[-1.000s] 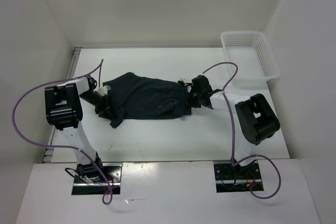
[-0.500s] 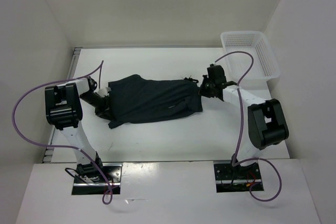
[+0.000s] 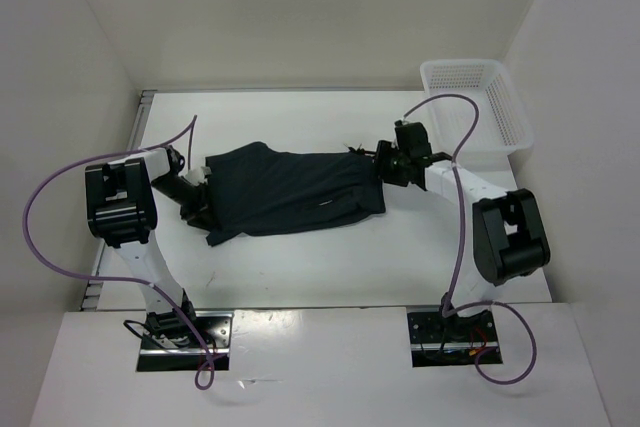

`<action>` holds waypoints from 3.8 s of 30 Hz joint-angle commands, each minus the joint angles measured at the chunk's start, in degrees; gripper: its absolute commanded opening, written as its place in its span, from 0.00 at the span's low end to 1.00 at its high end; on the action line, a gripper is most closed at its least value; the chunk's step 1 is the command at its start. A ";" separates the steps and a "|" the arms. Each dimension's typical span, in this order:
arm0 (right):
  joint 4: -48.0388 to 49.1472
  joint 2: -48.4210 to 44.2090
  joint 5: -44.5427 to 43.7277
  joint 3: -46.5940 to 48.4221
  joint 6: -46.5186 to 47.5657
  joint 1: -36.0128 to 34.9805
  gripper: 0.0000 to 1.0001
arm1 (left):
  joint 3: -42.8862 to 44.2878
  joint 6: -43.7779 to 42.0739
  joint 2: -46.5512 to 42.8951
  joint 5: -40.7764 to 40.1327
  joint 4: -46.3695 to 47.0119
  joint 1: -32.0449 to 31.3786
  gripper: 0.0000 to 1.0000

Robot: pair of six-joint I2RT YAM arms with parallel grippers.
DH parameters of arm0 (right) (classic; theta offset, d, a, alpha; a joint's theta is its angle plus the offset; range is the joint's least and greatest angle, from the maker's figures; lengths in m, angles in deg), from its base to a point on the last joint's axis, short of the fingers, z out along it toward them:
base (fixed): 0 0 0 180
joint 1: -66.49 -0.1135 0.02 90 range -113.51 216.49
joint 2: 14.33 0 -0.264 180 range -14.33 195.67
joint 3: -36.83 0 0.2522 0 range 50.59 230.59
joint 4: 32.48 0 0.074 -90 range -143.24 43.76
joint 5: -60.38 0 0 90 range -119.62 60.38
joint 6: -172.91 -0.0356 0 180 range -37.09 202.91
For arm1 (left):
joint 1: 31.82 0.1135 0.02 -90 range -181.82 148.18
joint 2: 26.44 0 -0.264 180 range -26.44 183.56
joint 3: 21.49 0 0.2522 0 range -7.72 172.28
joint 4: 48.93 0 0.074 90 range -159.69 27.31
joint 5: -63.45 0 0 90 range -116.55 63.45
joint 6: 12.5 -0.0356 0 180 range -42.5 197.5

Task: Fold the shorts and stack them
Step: Fold the shorts

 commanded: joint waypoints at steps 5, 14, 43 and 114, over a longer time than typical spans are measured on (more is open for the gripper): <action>0.94 -11.17 3.29 -8.68 -7.75 -1.41 0.58 | -1.58 -2.00 3.29 -10.11 6.66 0.50 0.34; 5.06 -7.58 6.28 -10.98 -11.36 -3.87 0.58 | -1.06 -2.00 3.81 -10.11 6.66 0.50 0.35; -9.70 -3.26 -5.83 -6.40 -2.31 -2.74 0.00 | -2.11 -2.00 0.74 -8.09 4.90 0.50 0.53; 4.62 -7.22 -4.01 -16.86 -25.60 5.71 0.00 | 24.87 -2.00 14.54 -6.77 23.70 -1.35 0.02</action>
